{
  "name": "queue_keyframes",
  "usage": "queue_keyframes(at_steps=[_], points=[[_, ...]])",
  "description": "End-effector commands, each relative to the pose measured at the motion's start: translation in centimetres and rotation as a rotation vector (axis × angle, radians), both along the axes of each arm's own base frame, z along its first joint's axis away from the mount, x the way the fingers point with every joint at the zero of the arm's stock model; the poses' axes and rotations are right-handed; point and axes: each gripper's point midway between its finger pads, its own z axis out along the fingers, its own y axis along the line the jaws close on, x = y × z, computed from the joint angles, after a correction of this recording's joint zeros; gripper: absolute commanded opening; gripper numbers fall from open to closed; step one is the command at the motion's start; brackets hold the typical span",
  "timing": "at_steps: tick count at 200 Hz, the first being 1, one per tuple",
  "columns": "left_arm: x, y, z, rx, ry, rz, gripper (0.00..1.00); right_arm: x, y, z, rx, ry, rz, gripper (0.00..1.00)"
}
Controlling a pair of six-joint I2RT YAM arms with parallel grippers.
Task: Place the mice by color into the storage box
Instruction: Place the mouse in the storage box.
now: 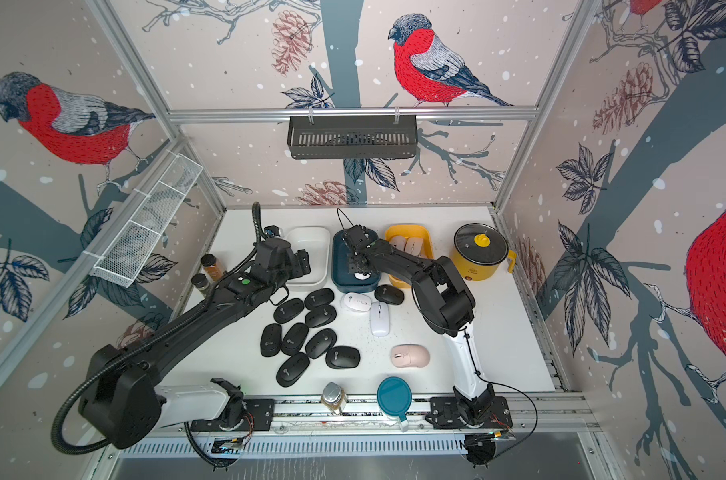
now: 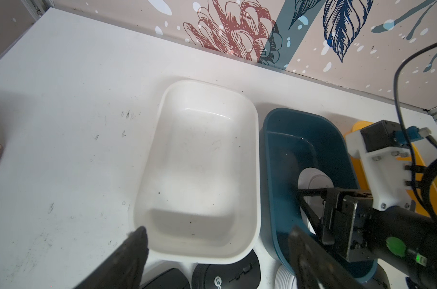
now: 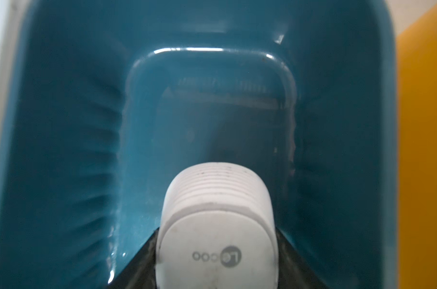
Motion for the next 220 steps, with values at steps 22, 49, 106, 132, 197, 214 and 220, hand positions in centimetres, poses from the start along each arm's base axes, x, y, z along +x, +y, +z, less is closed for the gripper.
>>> queue_keyframes(at_steps=[22, 49, 106, 132, 197, 214, 220], points=[[0.3, 0.0, 0.4, -0.014, -0.016, 0.006, 0.87, 0.2, -0.4, -0.4, -0.024, 0.003, -0.023, 0.63], [0.3, -0.1, 0.3, -0.014, -0.016, 0.006, 0.87, 0.3, -0.6, -0.6, -0.028, 0.008, -0.027, 0.65], [0.3, -0.1, 0.6, -0.013, -0.024, 0.005, 0.87, 1.1, -0.3, 2.4, 0.003, -0.054, -0.024, 0.72], [0.4, 0.0, 0.9, -0.010, -0.034, 0.005, 0.87, 1.5, 0.3, 6.1, 0.055, -0.122, -0.007, 0.72], [0.2, 0.0, 1.4, -0.012, -0.043, -0.002, 0.87, -1.7, -0.4, 11.8, 0.138, -0.202, 0.031, 0.72], [0.1, 0.1, 1.5, -0.008, -0.044, 0.001, 0.87, -3.7, -1.4, 11.7, 0.128, -0.192, 0.017, 0.72], [0.0, 0.2, 1.6, -0.005, -0.047, 0.000, 0.87, -4.4, -1.9, 11.6, 0.127, -0.186, 0.011, 0.72]])
